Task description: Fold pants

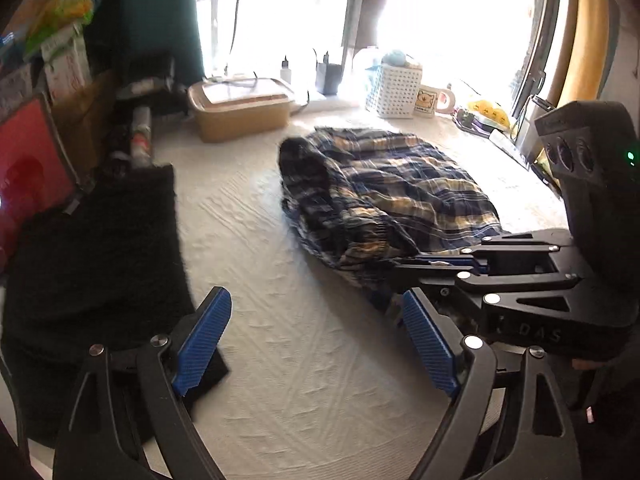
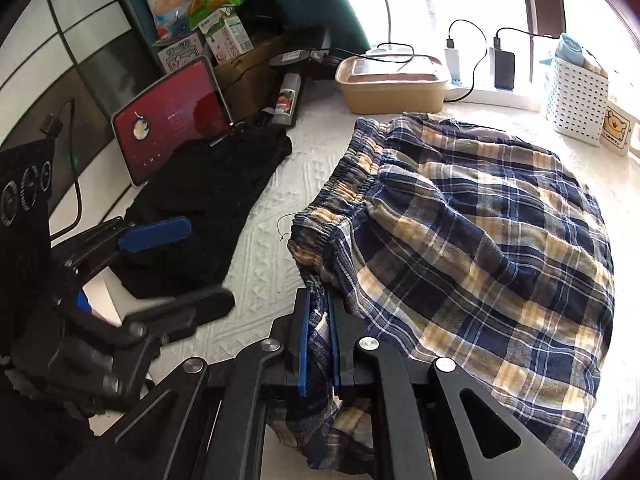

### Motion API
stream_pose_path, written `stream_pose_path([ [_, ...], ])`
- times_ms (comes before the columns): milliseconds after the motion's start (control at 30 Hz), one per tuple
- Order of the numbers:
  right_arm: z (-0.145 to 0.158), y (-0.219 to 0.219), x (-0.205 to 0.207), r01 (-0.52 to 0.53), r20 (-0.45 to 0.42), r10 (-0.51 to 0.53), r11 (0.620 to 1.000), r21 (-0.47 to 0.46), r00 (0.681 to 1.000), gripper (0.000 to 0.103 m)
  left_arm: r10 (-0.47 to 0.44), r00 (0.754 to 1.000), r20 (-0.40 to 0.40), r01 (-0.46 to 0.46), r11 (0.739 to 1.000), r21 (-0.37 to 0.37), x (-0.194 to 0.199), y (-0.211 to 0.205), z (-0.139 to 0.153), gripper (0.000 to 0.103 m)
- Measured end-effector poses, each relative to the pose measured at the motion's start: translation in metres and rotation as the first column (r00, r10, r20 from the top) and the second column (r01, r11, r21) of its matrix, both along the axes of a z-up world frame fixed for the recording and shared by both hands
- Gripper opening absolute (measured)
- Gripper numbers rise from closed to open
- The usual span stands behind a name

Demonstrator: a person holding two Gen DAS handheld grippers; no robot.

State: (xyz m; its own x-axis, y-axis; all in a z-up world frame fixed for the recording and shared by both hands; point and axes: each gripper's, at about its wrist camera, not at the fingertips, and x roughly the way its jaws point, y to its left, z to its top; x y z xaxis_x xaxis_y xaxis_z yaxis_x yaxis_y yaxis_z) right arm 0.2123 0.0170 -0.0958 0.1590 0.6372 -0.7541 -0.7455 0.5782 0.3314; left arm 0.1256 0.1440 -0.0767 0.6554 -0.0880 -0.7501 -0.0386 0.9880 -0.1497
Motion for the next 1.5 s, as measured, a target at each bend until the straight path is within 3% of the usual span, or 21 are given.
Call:
stream_pose_path([
  [67, -0.004, -0.005, 0.005, 0.001, -0.029, -0.001, 1.000, 0.026, 1.000, 0.008, 0.026, 0.999, -0.021, -0.027, 0.999, -0.047, 0.012, -0.001, -0.011, 0.085],
  [167, -0.014, -0.015, 0.015, 0.017, -0.068, -0.013, 0.998, 0.058, 0.998, 0.008, 0.094, 0.994, -0.061, -0.099, 0.990, -0.102, 0.025, -0.004, -0.025, 0.067],
  [433, -0.026, -0.032, 0.029, 0.059, -0.107, -0.048, 0.993, 0.104, 0.993, 0.008, 0.117, 0.983, -0.142, -0.146, 0.967, -0.210, 0.041, -0.020, -0.042, 0.064],
  [567, -0.023, -0.038, 0.030, 0.071, -0.089, -0.064, 0.994, 0.079, 0.994, 0.009, 0.135, 0.981, -0.137, -0.158, 0.971, -0.179, 0.042, -0.030, -0.043, 0.064],
  [667, -0.012, -0.041, 0.020, 0.062, -0.026, -0.061, 0.997, 0.042, 0.998, 0.013, 0.134, 0.982, -0.135, -0.158, 0.969, -0.190, 0.041, -0.030, -0.043, 0.064],
  [700, -0.008, -0.043, 0.018, 0.053, -0.005, -0.053, 0.998, 0.032, 0.999, 0.016, 0.139, 0.981, -0.135, -0.164, 0.967, -0.195, 0.039, -0.029, -0.043, 0.065],
  [767, 0.001, -0.047, 0.013, 0.053, 0.048, -0.053, 0.999, -0.005, 0.997, 0.036, 0.144, 0.981, -0.133, -0.171, 0.960, -0.221, 0.037, -0.024, -0.044, 0.065],
  [800, 0.005, -0.052, 0.011, 0.066, 0.075, -0.065, 0.998, -0.019, 0.995, 0.053, 0.148, 0.980, -0.131, -0.175, 0.958, -0.229, 0.035, -0.022, -0.044, 0.065],
  [867, 0.012, -0.067, 0.012, 0.080, 0.089, -0.081, 0.997, 0.010, 0.993, 0.076, 0.145, 0.982, -0.119, -0.171, 0.952, -0.254, 0.031, -0.020, -0.043, 0.065],
  [900, 0.013, -0.075, 0.014, 0.097, 0.093, -0.098, 0.995, 0.016, 0.991, 0.079, 0.144, 0.983, -0.113, -0.170, 0.947, -0.272, 0.029, -0.020, -0.041, 0.065],
  [1167, -0.003, -0.121, 0.034, 0.234, 0.115, -0.227, 0.971, -0.052, 0.967, 0.079, 0.165, 0.984, -0.060, -0.175, 0.901, -0.397, 0.011, -0.016, -0.027, 0.066],
  [1300, -0.006, -0.135, 0.039, 0.265, 0.125, -0.256, 0.962, -0.069, 0.959, 0.079, 0.186, 0.982, -0.024, -0.180, 0.897, -0.403, 0.004, -0.020, -0.013, 0.067],
  [1400, -0.006, -0.145, 0.041, 0.282, 0.137, -0.271, 0.957, -0.072, 0.953, 0.079, 0.168, 0.984, -0.057, -0.178, 0.916, -0.359, 0.009, -0.028, -0.012, 0.070],
  [1500, -0.005, -0.155, 0.043, 0.298, 0.158, -0.284, 0.952, -0.075, 0.946, 0.079, 0.187, 0.978, -0.089, -0.207, 0.893, -0.399, 0.009, -0.025, -0.016, 0.071],
])
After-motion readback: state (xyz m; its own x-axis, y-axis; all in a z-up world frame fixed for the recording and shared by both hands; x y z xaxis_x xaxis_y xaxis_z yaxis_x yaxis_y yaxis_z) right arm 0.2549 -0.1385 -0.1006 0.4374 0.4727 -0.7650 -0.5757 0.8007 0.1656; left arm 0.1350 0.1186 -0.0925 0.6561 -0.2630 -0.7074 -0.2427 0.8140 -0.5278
